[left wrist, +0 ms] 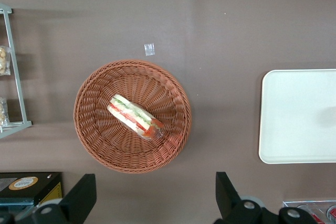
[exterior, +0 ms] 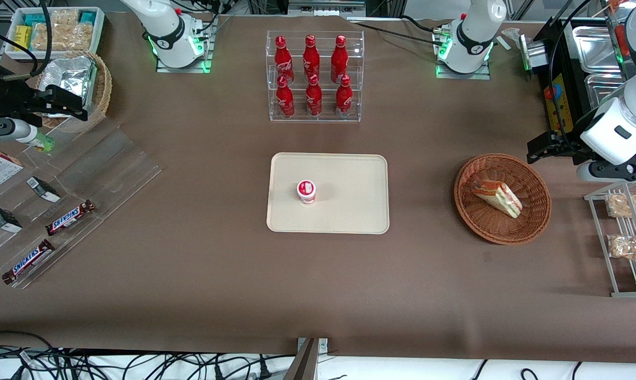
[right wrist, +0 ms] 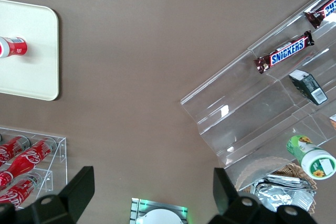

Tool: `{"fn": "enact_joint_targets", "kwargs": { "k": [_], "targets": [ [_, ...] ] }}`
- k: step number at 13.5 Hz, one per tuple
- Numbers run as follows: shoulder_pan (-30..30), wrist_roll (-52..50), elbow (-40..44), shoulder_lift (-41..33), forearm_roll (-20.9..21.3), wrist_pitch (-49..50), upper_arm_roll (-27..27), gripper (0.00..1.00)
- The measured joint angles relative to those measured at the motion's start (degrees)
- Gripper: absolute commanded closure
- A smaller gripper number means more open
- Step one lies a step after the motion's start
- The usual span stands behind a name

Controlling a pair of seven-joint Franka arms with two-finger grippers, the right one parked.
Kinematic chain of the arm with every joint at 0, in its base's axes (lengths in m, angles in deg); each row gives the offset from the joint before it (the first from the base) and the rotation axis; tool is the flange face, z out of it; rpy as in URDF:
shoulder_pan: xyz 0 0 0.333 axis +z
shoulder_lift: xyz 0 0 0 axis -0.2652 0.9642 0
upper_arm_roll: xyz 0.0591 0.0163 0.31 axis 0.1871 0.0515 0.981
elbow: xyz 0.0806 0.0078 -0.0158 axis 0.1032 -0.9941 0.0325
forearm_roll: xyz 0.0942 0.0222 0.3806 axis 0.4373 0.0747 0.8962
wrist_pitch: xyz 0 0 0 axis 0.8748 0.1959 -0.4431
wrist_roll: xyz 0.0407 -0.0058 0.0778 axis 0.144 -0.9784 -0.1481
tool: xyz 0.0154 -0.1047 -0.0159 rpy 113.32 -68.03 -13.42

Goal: Place sandwich from basket to tray
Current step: 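Move the left gripper over the wrapped sandwich in the wicker basket, then lower the left gripper and close it on the wrapped sandwich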

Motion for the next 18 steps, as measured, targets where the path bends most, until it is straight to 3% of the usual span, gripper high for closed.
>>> {"fn": "enact_joint_targets", "kwargs": {
  "k": [6, 9, 18],
  "targets": [
    [0.7, -0.7, -0.2, 0.3, 0.0, 0.5, 0.9, 0.00],
    [1.8, -7.4, -3.9, 1.2, 0.6, -1.1, 1.0, 0.00],
    [3.3, -35.0, -25.3, 2.8, 5.7, -24.7, 0.8, 0.00]
  ]
}}
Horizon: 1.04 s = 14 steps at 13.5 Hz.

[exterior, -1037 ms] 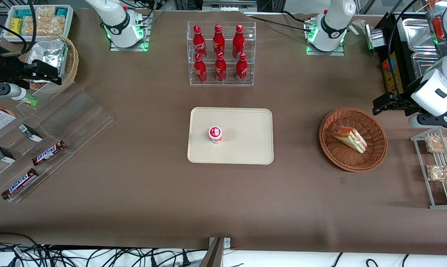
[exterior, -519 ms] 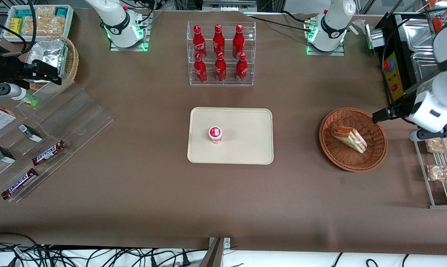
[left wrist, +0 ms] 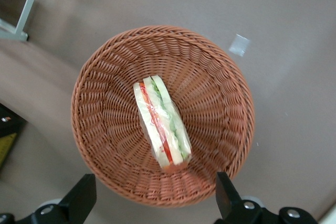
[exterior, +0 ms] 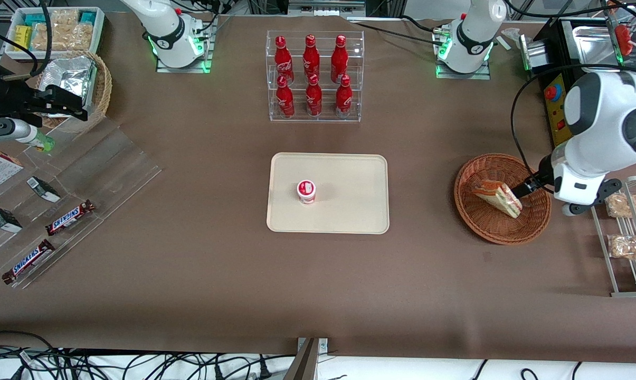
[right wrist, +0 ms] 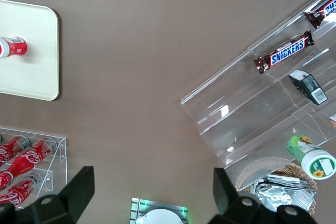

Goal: Place sandwich from basket to tray
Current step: 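Lower the left gripper and close it on the wrapped sandwich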

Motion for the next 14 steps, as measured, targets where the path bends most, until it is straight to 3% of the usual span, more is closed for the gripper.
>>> {"fn": "enact_joint_targets", "kwargs": {
  "k": [6, 14],
  "targets": [
    [-0.3, -13.4, -8.2, 2.5, 5.6, -12.7, -0.5, 0.00],
    [-0.5, -20.0, -11.1, 7.9, 9.8, -21.5, -0.7, 0.00]
  ]
}}
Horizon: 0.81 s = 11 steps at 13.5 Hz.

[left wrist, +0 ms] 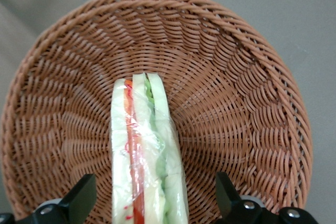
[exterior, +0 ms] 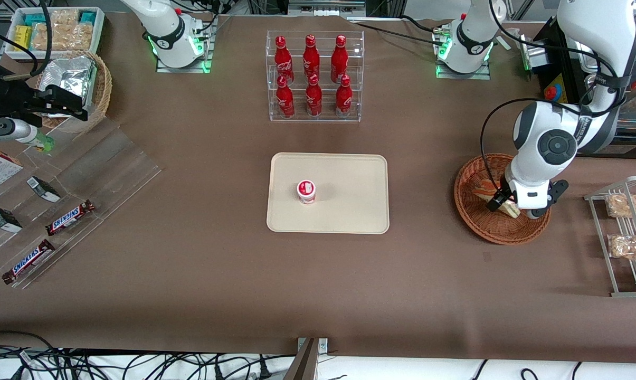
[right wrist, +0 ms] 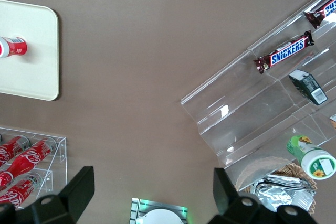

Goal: Place sandwich from basket to tray
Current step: 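Lower the left gripper and close it on the wrapped sandwich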

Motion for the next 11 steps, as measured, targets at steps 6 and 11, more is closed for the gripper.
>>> {"fn": "enact_joint_targets", "kwargs": {
  "k": [6, 11],
  "targets": [
    [0.0, 0.0, -0.6, 0.9, 1.3, -0.4, 0.0, 1.00],
    [0.1, 0.0, -0.6, 0.5, 4.2, -0.3, 0.0, 1.00]
  ]
}}
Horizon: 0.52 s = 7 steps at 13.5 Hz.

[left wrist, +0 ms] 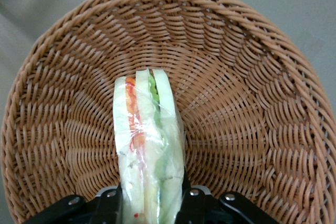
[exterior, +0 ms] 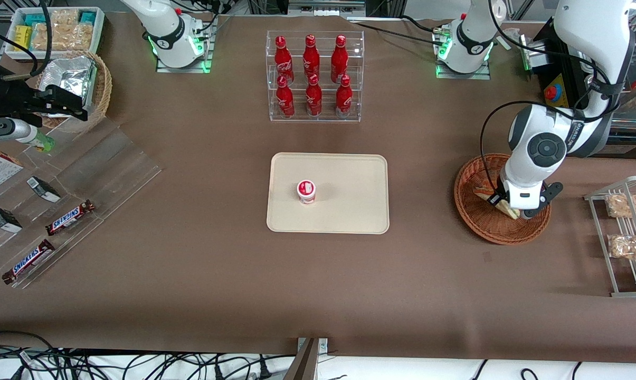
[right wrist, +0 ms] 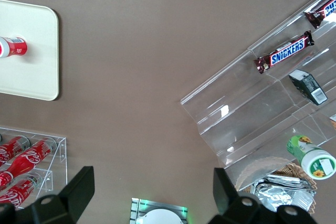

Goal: Place sandwich from basket to tray
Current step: 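Lower the left gripper and close it on the wrapped sandwich, then lift the sandwich out of the basket and carry it toward the cream tray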

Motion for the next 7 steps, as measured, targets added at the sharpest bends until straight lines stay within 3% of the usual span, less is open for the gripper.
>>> {"fn": "enact_joint_targets", "kwargs": {
  "k": [3, 7],
  "targets": [
    [0.1, 2.8, 1.9, -3.0, -0.7, 5.5, -0.1, 1.00],
    [0.0, 14.5, 10.2, -7.0, -7.9, 19.6, -0.4, 1.00]
  ]
}}
